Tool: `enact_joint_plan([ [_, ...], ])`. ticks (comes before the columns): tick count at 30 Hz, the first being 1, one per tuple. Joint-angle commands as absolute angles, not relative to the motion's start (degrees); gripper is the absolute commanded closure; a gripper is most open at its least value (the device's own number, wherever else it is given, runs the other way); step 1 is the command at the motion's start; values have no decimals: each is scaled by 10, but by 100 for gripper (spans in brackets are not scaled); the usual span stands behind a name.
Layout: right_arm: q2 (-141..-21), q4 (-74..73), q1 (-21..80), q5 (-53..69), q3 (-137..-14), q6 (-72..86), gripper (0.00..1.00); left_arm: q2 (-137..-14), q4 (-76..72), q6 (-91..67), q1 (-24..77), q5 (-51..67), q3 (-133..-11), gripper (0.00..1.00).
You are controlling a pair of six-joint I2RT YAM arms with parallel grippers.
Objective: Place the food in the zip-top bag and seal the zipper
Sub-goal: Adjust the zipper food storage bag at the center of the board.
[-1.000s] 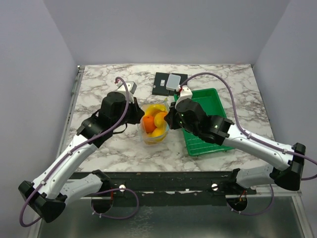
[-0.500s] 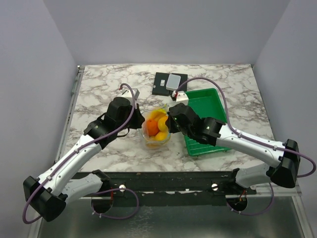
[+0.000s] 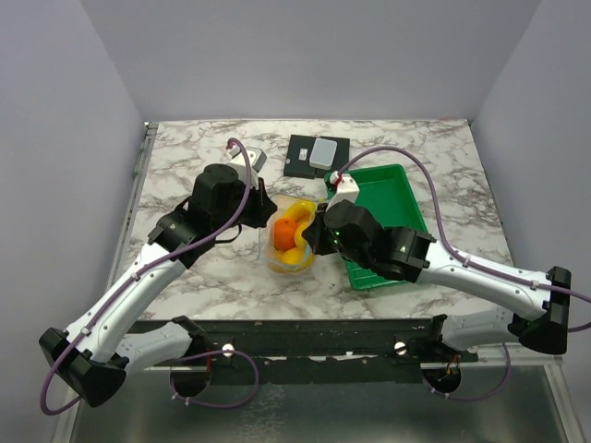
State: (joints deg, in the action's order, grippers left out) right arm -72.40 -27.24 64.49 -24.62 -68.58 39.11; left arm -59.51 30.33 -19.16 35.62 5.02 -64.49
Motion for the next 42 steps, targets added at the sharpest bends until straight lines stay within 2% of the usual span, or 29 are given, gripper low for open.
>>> enact_joint_plan([
  [1, -717, -277, 667, -302, -667, 470, 99, -590, 310, -165, 355, 83, -652, 100],
  [9, -726, -270, 699, -372, -645, 580, 99, -590, 310, -137, 355, 83, -645, 100],
  [17, -761, -265, 705, -398, -648, 610, 99, -604, 300, -124, 355, 75, -630, 100],
  [22, -770, -269, 705, -404, -656, 599, 88, -608, 297, -121, 355, 74, -621, 100],
  [27, -757, -274, 705, -409, -657, 566, 70, -608, 296, -118, 355, 77, -612, 100],
  [31, -740, -301, 705, -414, -667, 523, 61, -603, 296, -116, 355, 84, -611, 100],
  [42, -664, -351, 705, -380, -687, 284, 59, -590, 306, -115, 355, 103, -621, 100],
])
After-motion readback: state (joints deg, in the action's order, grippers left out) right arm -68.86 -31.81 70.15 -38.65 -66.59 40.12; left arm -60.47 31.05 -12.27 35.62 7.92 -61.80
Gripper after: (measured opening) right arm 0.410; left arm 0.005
